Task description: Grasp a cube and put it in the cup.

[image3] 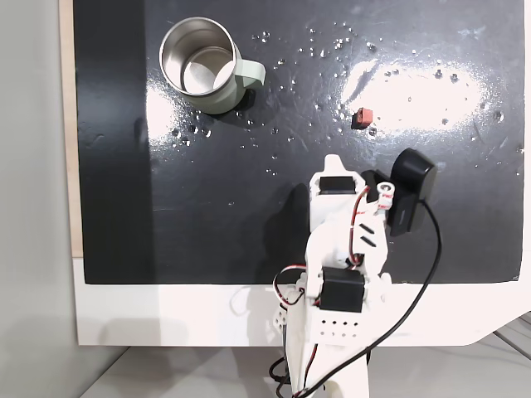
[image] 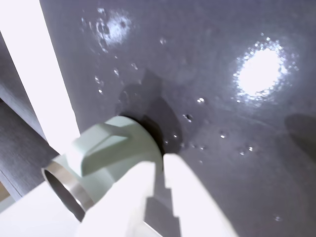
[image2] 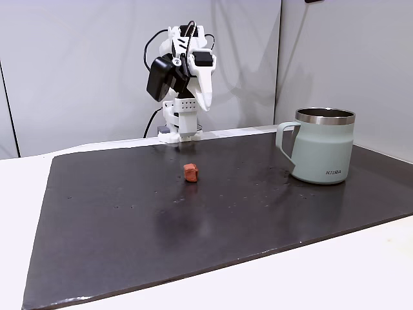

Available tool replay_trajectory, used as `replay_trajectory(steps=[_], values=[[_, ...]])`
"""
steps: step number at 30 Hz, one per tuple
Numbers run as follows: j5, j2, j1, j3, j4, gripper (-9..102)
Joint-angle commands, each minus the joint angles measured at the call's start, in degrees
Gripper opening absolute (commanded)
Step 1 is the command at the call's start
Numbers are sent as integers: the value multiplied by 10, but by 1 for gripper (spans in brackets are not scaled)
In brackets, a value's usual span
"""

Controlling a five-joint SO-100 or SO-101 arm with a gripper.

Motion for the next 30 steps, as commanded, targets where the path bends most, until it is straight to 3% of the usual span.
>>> replay_trajectory(steps=[1,9,17,30], values=[[-10,-77,20,-104,5,0],[-11,-248,64,-233,11,0],[-11,-419,68,-373,75,0],[-36,-544,77,-457,113,0]])
